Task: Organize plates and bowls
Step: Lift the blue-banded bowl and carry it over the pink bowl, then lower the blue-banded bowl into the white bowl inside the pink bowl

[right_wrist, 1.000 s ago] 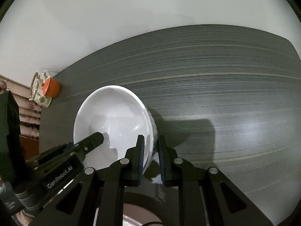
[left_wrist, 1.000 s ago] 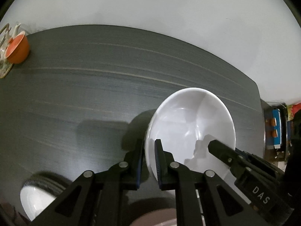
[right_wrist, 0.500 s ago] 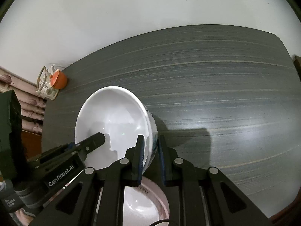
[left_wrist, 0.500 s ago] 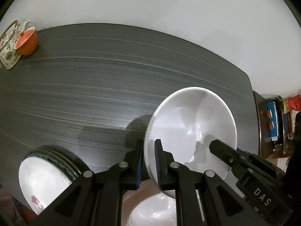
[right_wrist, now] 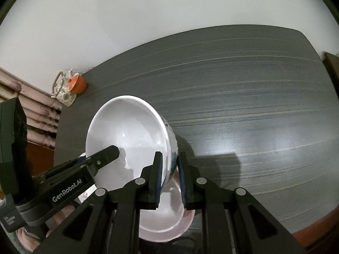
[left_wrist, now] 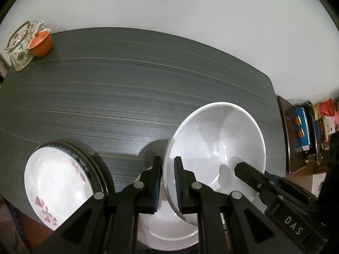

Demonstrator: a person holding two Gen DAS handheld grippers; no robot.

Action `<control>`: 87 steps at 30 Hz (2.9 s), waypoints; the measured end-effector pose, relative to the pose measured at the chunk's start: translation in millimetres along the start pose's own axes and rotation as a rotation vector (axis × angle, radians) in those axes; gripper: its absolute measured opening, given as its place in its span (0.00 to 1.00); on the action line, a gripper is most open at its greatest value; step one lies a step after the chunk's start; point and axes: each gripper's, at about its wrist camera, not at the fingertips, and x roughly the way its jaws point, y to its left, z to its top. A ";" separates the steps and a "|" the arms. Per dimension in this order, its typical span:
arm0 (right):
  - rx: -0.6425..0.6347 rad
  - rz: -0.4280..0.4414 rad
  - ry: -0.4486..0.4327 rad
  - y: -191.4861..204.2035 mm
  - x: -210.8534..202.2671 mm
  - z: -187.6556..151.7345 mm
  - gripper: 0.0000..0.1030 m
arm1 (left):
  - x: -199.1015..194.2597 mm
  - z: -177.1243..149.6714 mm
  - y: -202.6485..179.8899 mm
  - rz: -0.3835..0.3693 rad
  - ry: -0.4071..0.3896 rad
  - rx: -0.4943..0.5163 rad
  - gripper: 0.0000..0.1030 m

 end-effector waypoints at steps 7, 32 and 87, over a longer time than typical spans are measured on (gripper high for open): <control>-0.003 0.008 -0.007 4.9 -14.2 -21.3 0.15 | -12.9 -22.8 -3.0 0.003 -0.004 0.013 0.12; 0.004 -0.011 0.070 3.2 5.0 -63.8 0.16 | 9.0 -60.6 8.9 0.050 0.074 -0.003 0.12; 0.029 -0.011 0.106 -10.8 18.6 -53.1 0.24 | 34.3 -62.1 -1.0 0.085 0.110 0.017 0.14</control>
